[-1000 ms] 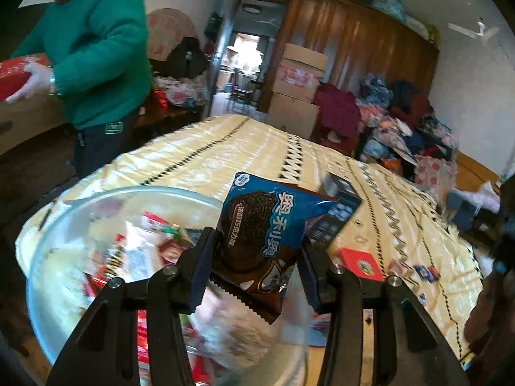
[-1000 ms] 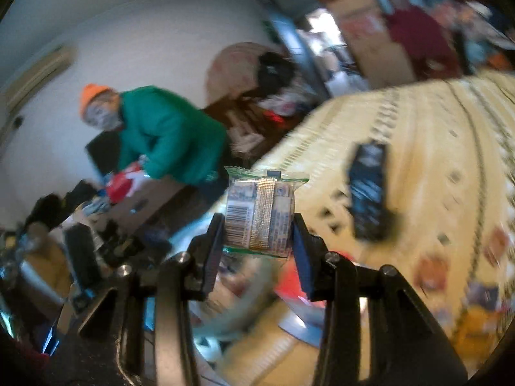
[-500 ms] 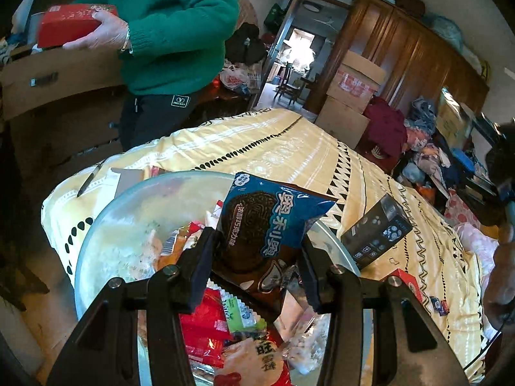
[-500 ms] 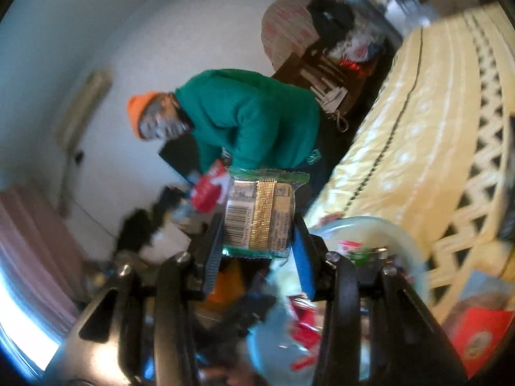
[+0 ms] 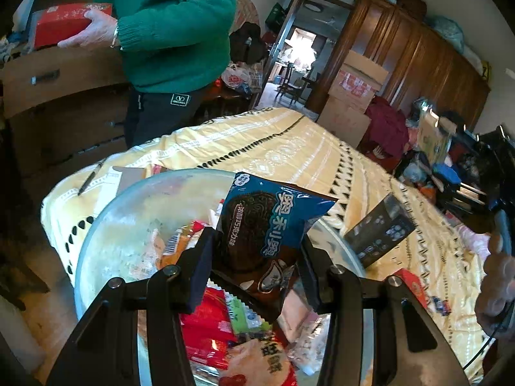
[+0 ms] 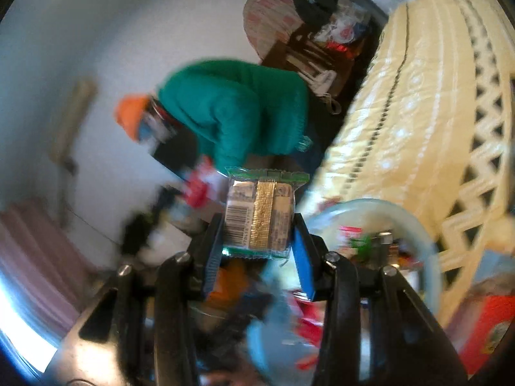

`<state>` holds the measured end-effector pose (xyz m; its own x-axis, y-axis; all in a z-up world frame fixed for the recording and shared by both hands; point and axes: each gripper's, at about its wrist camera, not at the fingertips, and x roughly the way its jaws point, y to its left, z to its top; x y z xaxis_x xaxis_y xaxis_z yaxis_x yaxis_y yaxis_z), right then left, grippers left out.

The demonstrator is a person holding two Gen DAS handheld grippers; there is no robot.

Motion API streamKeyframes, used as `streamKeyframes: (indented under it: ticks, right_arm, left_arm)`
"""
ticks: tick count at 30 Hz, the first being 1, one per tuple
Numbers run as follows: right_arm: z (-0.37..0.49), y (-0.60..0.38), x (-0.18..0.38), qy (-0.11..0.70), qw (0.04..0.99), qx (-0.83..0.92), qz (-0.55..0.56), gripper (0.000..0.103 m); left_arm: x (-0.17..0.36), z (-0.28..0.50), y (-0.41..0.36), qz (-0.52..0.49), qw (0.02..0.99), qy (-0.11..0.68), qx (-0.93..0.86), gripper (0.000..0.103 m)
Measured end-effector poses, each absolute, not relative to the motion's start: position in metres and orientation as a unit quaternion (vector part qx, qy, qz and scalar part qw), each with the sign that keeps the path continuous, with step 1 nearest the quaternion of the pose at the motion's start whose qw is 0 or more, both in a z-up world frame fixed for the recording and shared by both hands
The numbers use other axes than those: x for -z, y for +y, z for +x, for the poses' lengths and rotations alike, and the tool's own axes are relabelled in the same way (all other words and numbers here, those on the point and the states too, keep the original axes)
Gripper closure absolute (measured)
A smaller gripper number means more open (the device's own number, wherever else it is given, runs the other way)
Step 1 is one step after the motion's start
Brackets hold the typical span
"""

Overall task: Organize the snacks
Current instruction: 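Open right tool to drop silver packet while left tool drops blue packet into bowl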

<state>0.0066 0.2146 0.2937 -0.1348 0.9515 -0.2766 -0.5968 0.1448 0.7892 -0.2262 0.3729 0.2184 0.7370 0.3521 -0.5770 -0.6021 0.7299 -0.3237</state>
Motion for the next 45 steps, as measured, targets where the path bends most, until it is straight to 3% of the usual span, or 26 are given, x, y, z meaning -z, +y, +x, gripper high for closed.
streamKeyframes:
  ticks: [5, 11, 32, 36, 38, 45]
  right_arm:
    - [-0.028, 0.238, -0.286, 0.415, 0.678, -0.602, 0.077, 0.062]
    - [-0.051, 0.256, -0.274, 0.404, 0.689, -0.602, 0.007, 0.062]
    - [-0.054, 0.268, -0.264, 0.404, 0.689, -0.602, -0.002, 0.059]
    - [-0.055, 0.266, -0.265, 0.400, 0.693, -0.599, -0.003, 0.039]
    - [-0.055, 0.264, -0.265, 0.399, 0.694, -0.599, -0.003, 0.038]
    - [-0.052, 0.260, -0.261, 0.406, 0.694, -0.595, 0.000, 0.036]
  left_arm:
    - [-0.211, -0.217, 0.369, -0.225, 0.889, 0.272, -0.291, 0.053]
    - [-0.201, -0.213, 0.370, -0.218, 0.883, 0.288, -0.301, 0.053]
    - [-0.199, -0.210, 0.374, -0.217, 0.880, 0.294, -0.304, 0.053]
    - [-0.198, -0.209, 0.376, -0.222, 0.876, 0.294, -0.312, 0.048]
    - [-0.199, -0.210, 0.376, -0.222, 0.875, 0.291, -0.317, 0.041]
    - [-0.198, -0.208, 0.376, -0.218, 0.873, 0.297, -0.319, 0.040]
